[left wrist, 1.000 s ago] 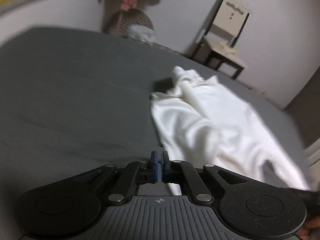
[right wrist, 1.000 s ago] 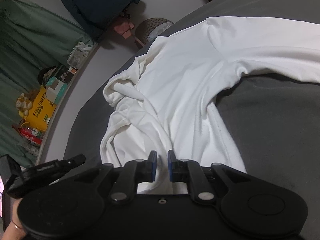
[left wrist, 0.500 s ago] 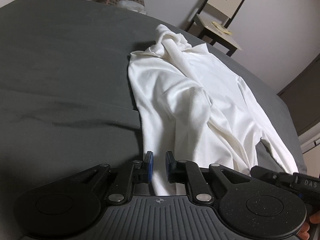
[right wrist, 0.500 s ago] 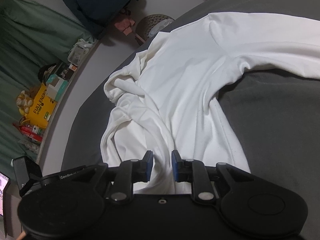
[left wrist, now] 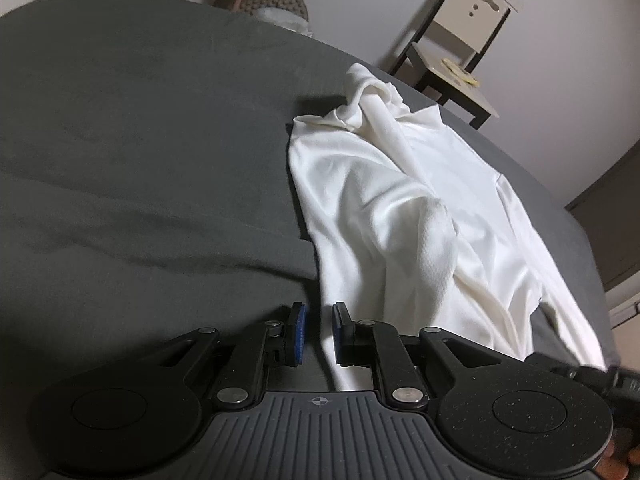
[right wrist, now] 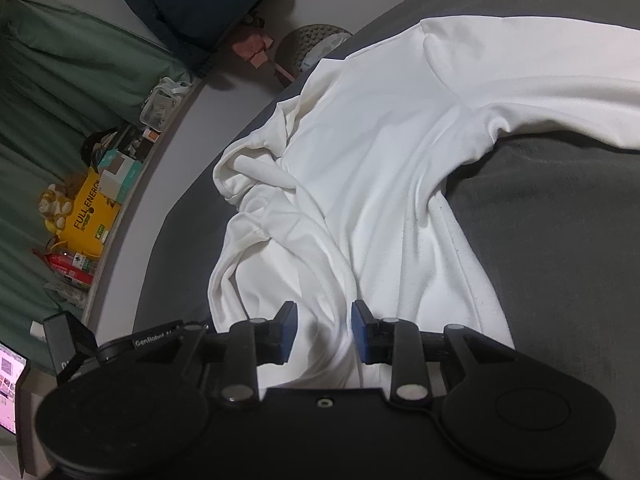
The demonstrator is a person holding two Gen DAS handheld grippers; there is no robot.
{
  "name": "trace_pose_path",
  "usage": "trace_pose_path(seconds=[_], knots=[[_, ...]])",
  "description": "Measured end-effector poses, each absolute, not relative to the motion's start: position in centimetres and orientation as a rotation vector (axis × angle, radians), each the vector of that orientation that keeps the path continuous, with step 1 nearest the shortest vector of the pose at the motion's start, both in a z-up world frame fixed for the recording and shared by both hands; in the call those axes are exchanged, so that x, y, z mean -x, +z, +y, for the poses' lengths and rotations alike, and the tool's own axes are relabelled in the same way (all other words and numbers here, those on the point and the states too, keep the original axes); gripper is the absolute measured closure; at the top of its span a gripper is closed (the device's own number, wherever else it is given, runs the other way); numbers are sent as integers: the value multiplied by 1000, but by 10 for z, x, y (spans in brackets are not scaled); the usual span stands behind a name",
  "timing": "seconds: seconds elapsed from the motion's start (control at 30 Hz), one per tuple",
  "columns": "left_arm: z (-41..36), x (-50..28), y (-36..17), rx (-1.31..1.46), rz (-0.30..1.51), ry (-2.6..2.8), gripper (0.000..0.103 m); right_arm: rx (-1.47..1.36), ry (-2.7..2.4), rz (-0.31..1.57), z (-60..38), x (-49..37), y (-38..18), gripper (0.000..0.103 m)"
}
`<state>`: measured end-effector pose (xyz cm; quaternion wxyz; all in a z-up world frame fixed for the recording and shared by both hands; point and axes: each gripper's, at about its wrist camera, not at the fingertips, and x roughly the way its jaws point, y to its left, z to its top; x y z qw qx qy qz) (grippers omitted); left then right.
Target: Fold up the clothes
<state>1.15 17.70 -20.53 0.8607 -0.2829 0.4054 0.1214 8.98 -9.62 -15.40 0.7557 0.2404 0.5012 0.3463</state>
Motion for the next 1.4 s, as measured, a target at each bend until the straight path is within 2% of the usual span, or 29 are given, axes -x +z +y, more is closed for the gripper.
trace_pose_path(seconds=[0.03, 0.1, 0.37, 0.4, 0.47, 0.53, 0.57, 0.73, 0.77, 0.8, 0.87, 0.93, 1.2, 1.4], knots=[[178, -9, -205, 611, 838, 237, 33, -525, 755, 1094, -96, -90, -154, 73], [179, -6, -203, 643, 817, 222, 5, -524, 757, 1094, -95, -90, -154, 73], [190, -9, -208, 729, 814, 242, 6, -526, 752, 1092, -95, -89, -153, 72], [191, -9, -209, 737, 812, 249, 9, -528, 750, 1091, -96, -89, -152, 72], [190, -11, -209, 709, 811, 262, 26, -530, 746, 1089, -97, -89, -153, 71], [188, -13, -207, 647, 811, 271, 50, -531, 744, 1093, -96, -90, -153, 70], [187, -14, -208, 656, 815, 238, 53, -533, 743, 1095, -96, -90, -154, 70], [174, -20, -208, 600, 821, 212, 53, -539, 747, 1100, -95, -91, -154, 70], [172, -21, -208, 589, 822, 207, 57, -540, 747, 1100, -95, -91, -154, 70], [170, -22, -208, 575, 826, 211, 71, -541, 748, 1100, -95, -91, -154, 69], [165, -25, -208, 548, 833, 219, 82, -541, 749, 1100, -95, -91, -154, 69], [160, -27, -207, 510, 834, 227, 101, -543, 748, 1103, -95, -91, -155, 69], [163, -16, -181, 337, 780, 297, 103, -545, 751, 1110, -95, -91, -157, 69], [214, 4, -154, 261, 787, 458, 103, -535, 763, 1122, -92, -91, -158, 67]])
